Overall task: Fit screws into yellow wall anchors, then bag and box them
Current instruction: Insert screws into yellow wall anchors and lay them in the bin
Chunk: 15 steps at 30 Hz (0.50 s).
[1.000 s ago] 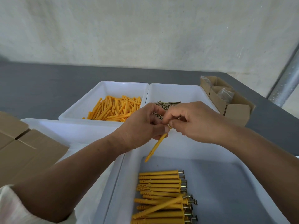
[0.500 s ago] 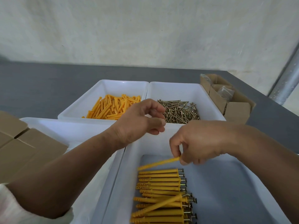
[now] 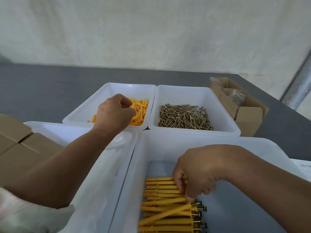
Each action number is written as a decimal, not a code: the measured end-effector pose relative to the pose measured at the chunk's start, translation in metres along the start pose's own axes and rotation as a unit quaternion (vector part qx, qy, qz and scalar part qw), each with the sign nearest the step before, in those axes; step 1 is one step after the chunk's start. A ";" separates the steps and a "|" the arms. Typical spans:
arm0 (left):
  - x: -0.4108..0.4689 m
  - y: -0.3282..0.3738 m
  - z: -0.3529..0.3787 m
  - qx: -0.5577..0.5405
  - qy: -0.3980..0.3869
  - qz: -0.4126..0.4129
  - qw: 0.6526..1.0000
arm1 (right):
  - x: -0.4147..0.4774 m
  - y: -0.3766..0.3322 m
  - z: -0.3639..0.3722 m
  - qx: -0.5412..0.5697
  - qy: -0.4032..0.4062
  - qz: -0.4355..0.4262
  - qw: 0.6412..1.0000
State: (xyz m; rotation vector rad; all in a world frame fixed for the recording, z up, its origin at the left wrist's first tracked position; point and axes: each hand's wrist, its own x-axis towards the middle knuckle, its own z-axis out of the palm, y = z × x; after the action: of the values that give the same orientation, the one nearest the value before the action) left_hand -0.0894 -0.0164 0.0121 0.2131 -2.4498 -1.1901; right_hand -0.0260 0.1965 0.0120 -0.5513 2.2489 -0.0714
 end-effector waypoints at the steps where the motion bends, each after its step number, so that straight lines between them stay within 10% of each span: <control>1: 0.001 -0.003 0.000 0.028 -0.007 -0.004 1.000 | 0.001 0.000 0.000 -0.007 -0.001 0.001 1.000; 8: 0.003 -0.010 0.007 0.156 -0.025 0.041 0.987 | -0.014 -0.002 -0.012 0.026 0.010 -0.020 0.999; 15: 0.003 -0.016 0.011 0.268 -0.077 0.034 0.960 | -0.011 0.037 -0.043 0.059 0.493 -0.038 0.867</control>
State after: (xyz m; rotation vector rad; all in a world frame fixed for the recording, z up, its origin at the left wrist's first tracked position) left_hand -0.0974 -0.0199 -0.0059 0.1892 -2.8479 -0.5046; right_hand -0.0640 0.2290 0.0405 -0.6116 3.1738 -0.6608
